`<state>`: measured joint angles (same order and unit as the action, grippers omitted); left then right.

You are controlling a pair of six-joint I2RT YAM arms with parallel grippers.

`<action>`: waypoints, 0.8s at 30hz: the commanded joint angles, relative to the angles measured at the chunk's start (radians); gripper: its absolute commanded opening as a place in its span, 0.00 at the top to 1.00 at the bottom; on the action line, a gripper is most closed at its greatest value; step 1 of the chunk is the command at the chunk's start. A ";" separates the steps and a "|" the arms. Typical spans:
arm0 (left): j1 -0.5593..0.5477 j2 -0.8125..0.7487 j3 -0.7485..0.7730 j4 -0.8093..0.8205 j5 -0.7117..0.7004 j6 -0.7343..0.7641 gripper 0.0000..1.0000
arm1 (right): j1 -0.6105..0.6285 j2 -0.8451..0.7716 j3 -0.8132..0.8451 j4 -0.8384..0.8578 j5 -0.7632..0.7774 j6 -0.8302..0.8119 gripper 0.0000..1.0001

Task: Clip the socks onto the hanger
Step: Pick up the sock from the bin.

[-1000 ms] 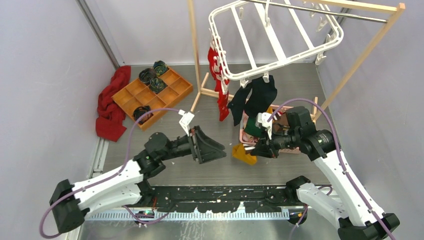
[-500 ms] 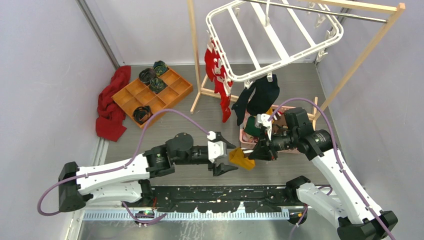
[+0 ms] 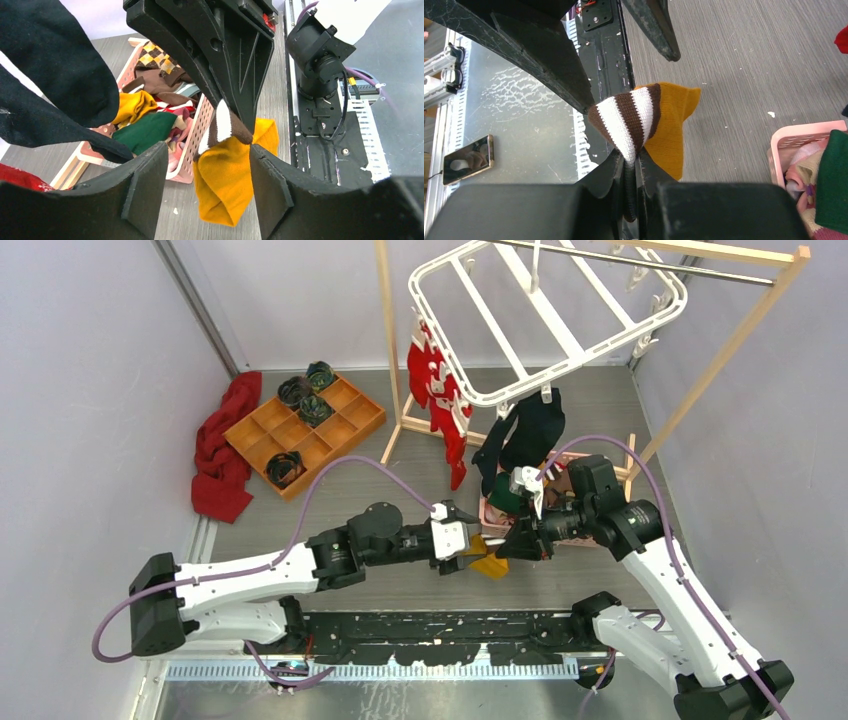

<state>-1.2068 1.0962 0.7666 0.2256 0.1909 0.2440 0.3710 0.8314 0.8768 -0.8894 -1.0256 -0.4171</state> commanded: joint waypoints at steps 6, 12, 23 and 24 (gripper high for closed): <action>-0.004 0.071 0.065 0.094 0.040 -0.012 0.48 | -0.002 -0.009 -0.005 0.045 -0.025 0.022 0.86; -0.004 0.100 0.075 0.126 0.042 -0.022 0.53 | -0.002 -0.011 -0.007 0.047 -0.025 0.023 0.86; -0.005 0.110 0.071 0.171 0.055 -0.088 0.64 | -0.002 -0.022 -0.010 0.041 -0.022 0.023 0.86; -0.004 0.108 0.069 0.174 0.056 -0.096 0.66 | -0.001 -0.022 -0.010 0.041 -0.022 0.023 0.85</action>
<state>-1.2072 1.2091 0.8028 0.3103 0.2325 0.1860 0.3710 0.8280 0.8654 -0.8745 -1.0271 -0.4034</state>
